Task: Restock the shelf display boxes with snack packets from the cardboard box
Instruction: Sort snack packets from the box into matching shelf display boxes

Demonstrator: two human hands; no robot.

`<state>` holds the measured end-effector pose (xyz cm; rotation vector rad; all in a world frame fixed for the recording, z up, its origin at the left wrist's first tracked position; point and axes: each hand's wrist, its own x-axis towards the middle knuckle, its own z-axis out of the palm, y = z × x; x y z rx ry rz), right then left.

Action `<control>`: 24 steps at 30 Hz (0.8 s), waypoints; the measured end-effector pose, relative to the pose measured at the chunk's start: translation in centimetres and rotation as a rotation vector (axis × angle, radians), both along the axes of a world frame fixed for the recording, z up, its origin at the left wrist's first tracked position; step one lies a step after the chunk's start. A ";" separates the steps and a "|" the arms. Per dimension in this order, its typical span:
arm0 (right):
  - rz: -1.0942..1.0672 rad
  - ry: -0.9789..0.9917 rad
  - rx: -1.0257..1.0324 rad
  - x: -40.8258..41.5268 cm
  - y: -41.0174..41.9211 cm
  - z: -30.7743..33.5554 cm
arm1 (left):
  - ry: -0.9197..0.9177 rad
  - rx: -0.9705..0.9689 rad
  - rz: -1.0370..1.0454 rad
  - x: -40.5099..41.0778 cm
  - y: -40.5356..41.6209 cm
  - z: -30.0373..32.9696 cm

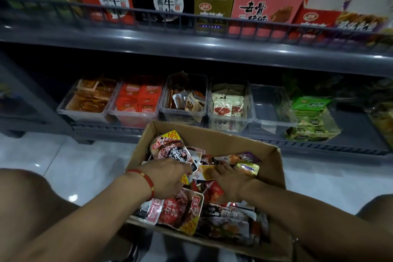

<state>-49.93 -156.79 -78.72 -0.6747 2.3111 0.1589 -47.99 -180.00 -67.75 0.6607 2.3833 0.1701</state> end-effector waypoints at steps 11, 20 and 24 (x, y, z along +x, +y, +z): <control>-0.150 0.130 -0.195 -0.7 0.2 1.0 | -0.037 -0.036 -0.027 -0.4 0.2 -0.2; -0.572 -0.259 -0.610 -3.0 2.6 10.4 | -0.030 0.273 0.452 -1.0 1.3 0.6; -0.823 -0.474 -0.977 -1.7 3.0 13.6 | -0.311 0.582 0.722 -0.6 2.0 0.6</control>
